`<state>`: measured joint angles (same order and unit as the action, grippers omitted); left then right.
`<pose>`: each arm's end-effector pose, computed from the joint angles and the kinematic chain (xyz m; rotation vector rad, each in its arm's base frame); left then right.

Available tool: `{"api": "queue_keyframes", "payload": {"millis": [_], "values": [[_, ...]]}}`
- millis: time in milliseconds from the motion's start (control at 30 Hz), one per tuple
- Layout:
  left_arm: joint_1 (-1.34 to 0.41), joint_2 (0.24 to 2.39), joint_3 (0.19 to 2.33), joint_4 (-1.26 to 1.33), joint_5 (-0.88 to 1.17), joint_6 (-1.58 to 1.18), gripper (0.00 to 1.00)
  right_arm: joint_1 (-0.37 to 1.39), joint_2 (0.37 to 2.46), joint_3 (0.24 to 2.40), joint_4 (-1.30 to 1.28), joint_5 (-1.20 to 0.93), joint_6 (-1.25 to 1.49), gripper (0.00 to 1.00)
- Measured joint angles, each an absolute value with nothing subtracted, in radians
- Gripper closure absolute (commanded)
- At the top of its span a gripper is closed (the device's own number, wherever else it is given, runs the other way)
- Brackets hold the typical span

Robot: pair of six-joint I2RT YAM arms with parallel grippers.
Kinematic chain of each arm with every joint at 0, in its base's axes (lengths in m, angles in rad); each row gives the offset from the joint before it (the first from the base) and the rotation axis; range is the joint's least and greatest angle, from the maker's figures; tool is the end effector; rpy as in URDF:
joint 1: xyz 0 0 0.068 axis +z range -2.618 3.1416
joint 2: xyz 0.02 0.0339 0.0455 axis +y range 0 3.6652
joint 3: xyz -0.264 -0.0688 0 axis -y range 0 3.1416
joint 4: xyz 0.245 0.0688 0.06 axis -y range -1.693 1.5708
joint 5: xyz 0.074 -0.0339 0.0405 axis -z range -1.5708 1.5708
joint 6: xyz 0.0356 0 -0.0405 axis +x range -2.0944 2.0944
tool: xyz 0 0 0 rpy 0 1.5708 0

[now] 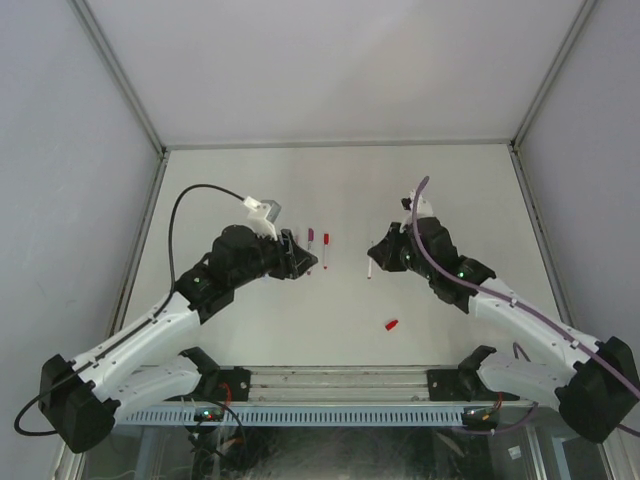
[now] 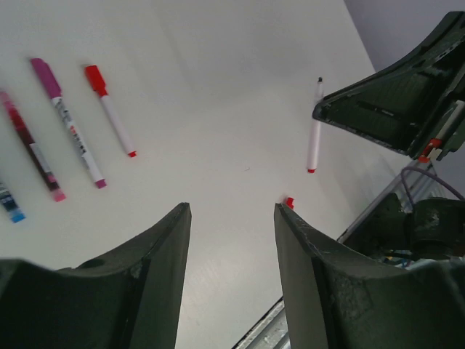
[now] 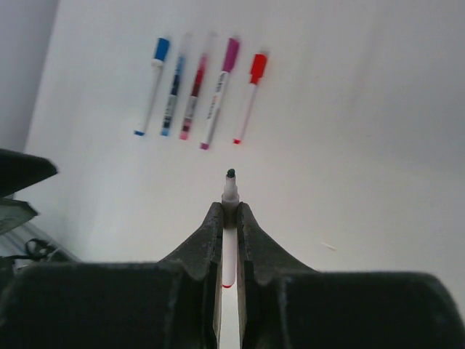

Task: Insert the pens into the pen caps
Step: Pick up the pen from the center of the board.

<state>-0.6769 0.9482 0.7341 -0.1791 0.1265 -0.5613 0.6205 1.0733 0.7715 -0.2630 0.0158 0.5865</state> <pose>0.1680 -0.1408 0.2927 0.2079 2.0709 -0.9131 0.1942 0.1381 0.2713 -0.0280 2.2154 0.6774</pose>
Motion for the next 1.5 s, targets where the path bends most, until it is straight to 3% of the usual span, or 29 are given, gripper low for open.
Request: {"api": "queue_keyframes", "payload": {"millis": [267, 733, 1500], "values": [[-0.767, 0.990, 0.711, -0.039, 0.166, -0.603, 0.47, 0.702, 0.953, 0.601, -0.022, 0.018, 0.759, 1.00], [-0.850, 1.125, 0.717, 0.060, 0.210, -0.620, 0.50, 0.759, 0.901, 0.592, 0.184, -0.004, 0.837, 1.00], [-0.870, 1.126, 0.717, 0.140, 0.249, -0.619, 0.51, 0.794, 0.879, 0.591, 0.054, 0.147, 0.852, 1.00]]}}
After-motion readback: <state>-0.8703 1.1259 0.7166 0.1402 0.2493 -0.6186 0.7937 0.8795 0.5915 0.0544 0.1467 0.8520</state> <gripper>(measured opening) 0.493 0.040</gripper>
